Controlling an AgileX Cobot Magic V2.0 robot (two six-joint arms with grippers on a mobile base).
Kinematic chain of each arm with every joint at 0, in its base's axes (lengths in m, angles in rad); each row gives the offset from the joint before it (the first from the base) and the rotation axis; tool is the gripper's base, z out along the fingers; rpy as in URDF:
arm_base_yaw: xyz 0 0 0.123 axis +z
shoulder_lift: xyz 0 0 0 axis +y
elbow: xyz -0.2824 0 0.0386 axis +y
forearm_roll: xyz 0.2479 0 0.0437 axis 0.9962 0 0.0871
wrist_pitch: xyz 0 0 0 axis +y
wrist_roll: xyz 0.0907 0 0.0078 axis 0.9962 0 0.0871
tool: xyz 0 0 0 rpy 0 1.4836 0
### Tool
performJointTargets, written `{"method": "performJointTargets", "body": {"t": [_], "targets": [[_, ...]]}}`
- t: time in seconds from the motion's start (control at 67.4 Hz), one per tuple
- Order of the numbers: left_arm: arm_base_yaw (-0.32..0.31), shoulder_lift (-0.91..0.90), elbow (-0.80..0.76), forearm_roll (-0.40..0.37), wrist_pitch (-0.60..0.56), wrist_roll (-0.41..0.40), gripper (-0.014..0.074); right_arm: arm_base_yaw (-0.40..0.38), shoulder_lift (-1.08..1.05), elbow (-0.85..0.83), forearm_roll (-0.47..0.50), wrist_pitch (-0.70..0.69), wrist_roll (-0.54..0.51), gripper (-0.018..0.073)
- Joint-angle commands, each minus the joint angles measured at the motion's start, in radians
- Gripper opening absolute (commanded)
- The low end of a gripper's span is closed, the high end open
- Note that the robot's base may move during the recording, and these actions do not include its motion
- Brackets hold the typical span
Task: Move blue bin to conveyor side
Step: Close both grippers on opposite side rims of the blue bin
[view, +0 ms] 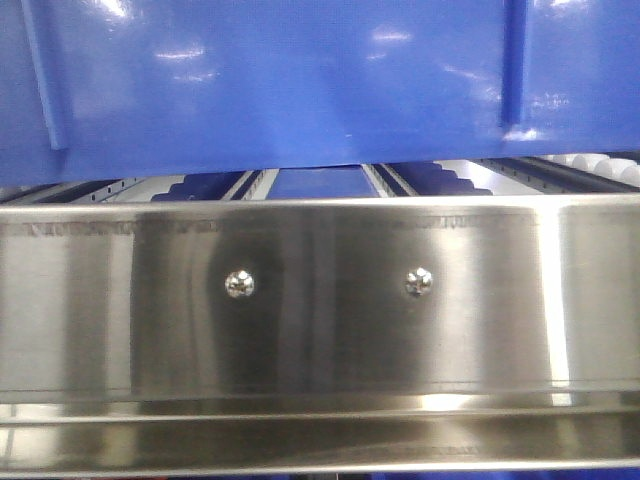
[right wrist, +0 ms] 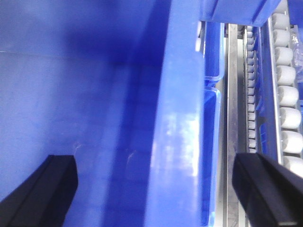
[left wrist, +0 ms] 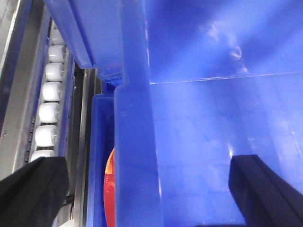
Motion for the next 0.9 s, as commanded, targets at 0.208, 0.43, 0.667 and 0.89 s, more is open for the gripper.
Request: {"method": "performJointTargets", "body": {"t": [0.208,0.43,0.667,0.89], "targets": [[-0.002,-0.001,-0.001,-0.007,-0.009,-0.002,0.059,0.0,0.007,0.038,-0.014,-0.012,0.003,0.0549],[-0.002,-0.001,-0.001,-0.007,-0.009,-0.002,0.059,0.0,0.013,0.038,-0.014,-0.012,0.003,0.0549],[-0.002,-0.001,-0.002,-0.002,-0.009,-0.002,0.059,0.0,0.013,0.038,-0.014,-0.012,0.003,0.0549],[-0.002,-0.001,-0.002,-0.002,-0.009,-0.002,0.059,0.0,0.013,0.027,-0.014,-0.012,0.003,0.0549]]}}
